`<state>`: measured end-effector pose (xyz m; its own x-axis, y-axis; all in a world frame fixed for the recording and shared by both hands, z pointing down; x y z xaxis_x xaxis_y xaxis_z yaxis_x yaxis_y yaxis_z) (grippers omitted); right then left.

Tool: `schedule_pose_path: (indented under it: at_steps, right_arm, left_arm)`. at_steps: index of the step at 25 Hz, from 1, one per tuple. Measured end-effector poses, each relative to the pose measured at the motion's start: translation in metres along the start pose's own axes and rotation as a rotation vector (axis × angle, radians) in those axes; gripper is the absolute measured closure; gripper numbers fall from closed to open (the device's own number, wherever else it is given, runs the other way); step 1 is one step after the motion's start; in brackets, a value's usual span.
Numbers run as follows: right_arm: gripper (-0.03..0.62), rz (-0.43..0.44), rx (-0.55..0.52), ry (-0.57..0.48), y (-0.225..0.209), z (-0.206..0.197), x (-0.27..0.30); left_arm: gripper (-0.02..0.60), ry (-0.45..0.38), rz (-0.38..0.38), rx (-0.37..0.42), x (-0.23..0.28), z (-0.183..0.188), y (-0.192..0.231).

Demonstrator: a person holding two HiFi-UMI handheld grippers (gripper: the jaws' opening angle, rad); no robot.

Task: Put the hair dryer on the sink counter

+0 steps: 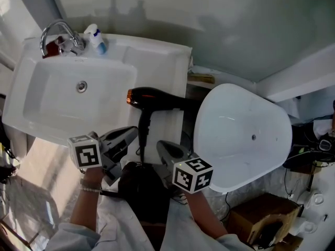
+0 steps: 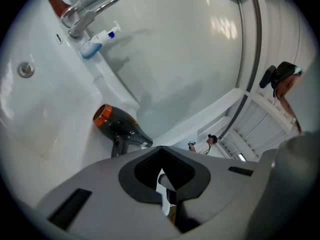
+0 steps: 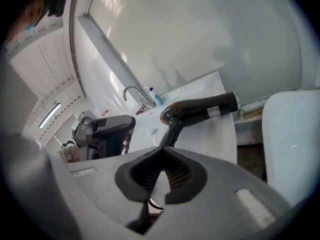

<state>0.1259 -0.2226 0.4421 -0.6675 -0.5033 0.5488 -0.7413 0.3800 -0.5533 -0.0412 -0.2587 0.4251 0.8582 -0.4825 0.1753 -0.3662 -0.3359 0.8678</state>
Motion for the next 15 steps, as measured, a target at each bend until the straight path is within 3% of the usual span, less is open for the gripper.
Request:
schedule_pose_path:
  at_steps: [5,10,15]
  right_arm:
    - [0.595,-0.009,-0.042,-0.097,0.002,0.015,-0.029]
    - [0.595,0.001,-0.153,-0.141,0.009,0.023,-0.049]
    - [0.595,-0.005,-0.194,-0.174,0.008,0.022,-0.064]
  left_arm:
    - [0.577,-0.008,0.003,0.074,0.002,-0.003,-0.029]
    - [0.577,-0.041,0.017,0.124,0.003,-0.009,-0.054]
    - [0.577,-0.100,-0.004,0.127,-0.002,-0.020,-0.072]
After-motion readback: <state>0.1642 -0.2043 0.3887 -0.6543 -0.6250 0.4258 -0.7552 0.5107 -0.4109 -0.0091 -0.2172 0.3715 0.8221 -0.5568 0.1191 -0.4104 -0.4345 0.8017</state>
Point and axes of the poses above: the fingertips, and each gripper's own axes: x forward along the fingers, y to its left, z out of its top, the point moved 6 cm from there along -x, backward along the fingers, and after that the axes turned 1 degree about x, right-handed, at the moved point
